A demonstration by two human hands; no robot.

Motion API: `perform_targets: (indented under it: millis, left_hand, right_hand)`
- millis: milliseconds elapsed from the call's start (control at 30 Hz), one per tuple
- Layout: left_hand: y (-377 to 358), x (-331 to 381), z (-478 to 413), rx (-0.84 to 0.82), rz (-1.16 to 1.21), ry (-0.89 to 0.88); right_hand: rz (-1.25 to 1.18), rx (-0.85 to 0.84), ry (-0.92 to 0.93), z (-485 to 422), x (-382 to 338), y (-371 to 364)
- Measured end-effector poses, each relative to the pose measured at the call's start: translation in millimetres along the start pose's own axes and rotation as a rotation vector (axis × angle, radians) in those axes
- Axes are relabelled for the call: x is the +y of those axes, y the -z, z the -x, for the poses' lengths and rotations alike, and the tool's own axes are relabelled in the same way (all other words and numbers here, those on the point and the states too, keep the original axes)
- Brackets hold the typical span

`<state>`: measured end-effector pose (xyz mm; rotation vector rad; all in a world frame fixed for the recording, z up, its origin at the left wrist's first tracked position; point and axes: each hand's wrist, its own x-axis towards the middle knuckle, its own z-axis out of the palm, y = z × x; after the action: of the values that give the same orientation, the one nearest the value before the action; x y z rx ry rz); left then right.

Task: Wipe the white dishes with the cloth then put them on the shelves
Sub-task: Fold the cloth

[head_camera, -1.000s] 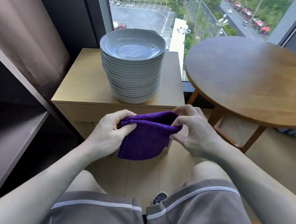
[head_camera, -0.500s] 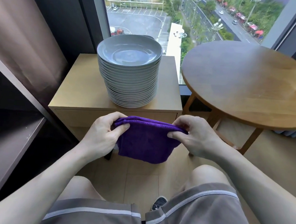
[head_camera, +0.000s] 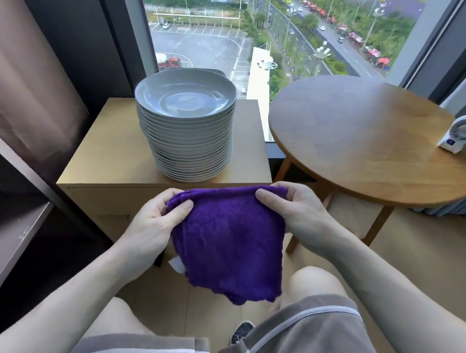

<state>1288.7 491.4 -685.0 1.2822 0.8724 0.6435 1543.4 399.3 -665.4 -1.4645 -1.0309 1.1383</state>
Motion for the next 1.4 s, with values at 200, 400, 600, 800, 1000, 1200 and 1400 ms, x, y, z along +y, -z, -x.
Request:
perform_targets:
  millis: [200, 400, 600, 800, 1000, 1200, 1400]
  left_hand:
    - [-5.2, 7.6, -2.1, -0.011, 0.234, 0.118]
    - [-11.9, 16.6, 4.8, 0.048, 0.26, 0.137]
    - [-9.3, 30.3, 12.1, 0.098, -0.035, -0.043]
    - [-0.5, 39.7, -1.1, 0.079, -0.174, -0.175]
    - [8.1, 71.8, -25.4, 0.127, -0.131, -0.058]
    - [5.4, 157.6, -31.5, 0.17, -0.124, 0.006]
    - [-4.7, 258.9, -38.2, 0.312, -0.105, 0.133]
  right_hand:
    - [-0.25, -0.014, -0.092, -1.5, -2.5, 0.6]
    - [-0.347, -0.105, -0.091, 3.0, -5.6, 4.7]
    - [0.145, 0.042, 0.143, 15.2, -11.9, -8.3]
    - [-0.08, 0.02, 0.169, 6.8, -21.4, -4.9]
    - [-0.18, -0.1, 0.12, -24.3, -59.5, 10.2]
    - [-0.042, -0.08, 0.061, -62.4, -134.3, 21.6]
    - [0.026, -0.089, 0.013, -81.6, -238.5, 29.8]
